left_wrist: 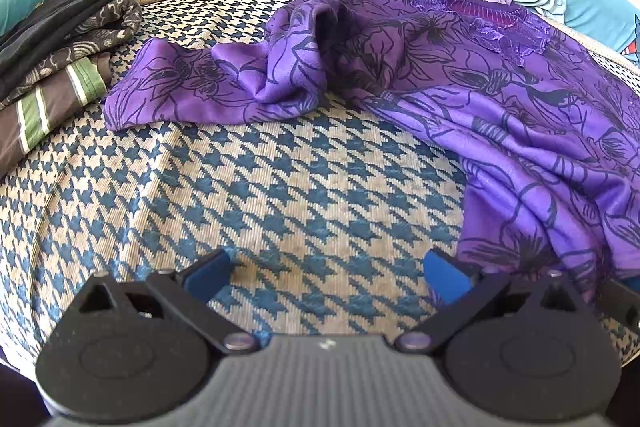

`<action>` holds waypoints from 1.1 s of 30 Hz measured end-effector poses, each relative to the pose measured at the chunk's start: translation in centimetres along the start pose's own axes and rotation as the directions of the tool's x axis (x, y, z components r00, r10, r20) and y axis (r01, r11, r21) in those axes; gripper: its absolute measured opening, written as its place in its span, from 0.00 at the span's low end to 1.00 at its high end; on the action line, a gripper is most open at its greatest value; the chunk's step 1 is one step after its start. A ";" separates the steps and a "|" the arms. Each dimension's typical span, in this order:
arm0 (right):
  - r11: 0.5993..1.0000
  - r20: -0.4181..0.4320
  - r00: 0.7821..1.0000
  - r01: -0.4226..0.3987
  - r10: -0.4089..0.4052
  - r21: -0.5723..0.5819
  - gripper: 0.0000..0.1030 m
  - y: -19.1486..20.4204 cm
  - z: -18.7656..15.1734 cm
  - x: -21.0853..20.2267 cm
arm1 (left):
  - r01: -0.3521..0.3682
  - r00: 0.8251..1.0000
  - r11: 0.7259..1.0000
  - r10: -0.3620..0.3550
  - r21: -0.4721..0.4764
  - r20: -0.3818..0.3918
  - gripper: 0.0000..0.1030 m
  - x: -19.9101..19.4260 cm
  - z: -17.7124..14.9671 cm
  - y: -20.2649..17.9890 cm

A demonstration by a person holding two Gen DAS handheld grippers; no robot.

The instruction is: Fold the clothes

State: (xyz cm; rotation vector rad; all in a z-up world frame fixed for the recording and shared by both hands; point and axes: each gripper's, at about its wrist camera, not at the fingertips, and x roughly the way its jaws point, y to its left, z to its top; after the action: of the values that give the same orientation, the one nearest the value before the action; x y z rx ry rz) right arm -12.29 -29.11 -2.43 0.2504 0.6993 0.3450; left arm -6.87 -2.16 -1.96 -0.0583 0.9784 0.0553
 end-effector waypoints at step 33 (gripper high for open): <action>0.964 0.102 0.964 -0.231 0.245 -0.132 0.09 5.3 0.8 -1.3 | -0.013 0.993 0.986 0.031 -0.164 0.110 1.00 -2.6 0.9 3.4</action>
State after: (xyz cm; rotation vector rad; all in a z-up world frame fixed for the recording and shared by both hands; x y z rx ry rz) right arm -13.85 -24.87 0.67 0.2401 0.5313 0.5953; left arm -7.81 1.28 0.60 -0.1930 0.8607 0.1573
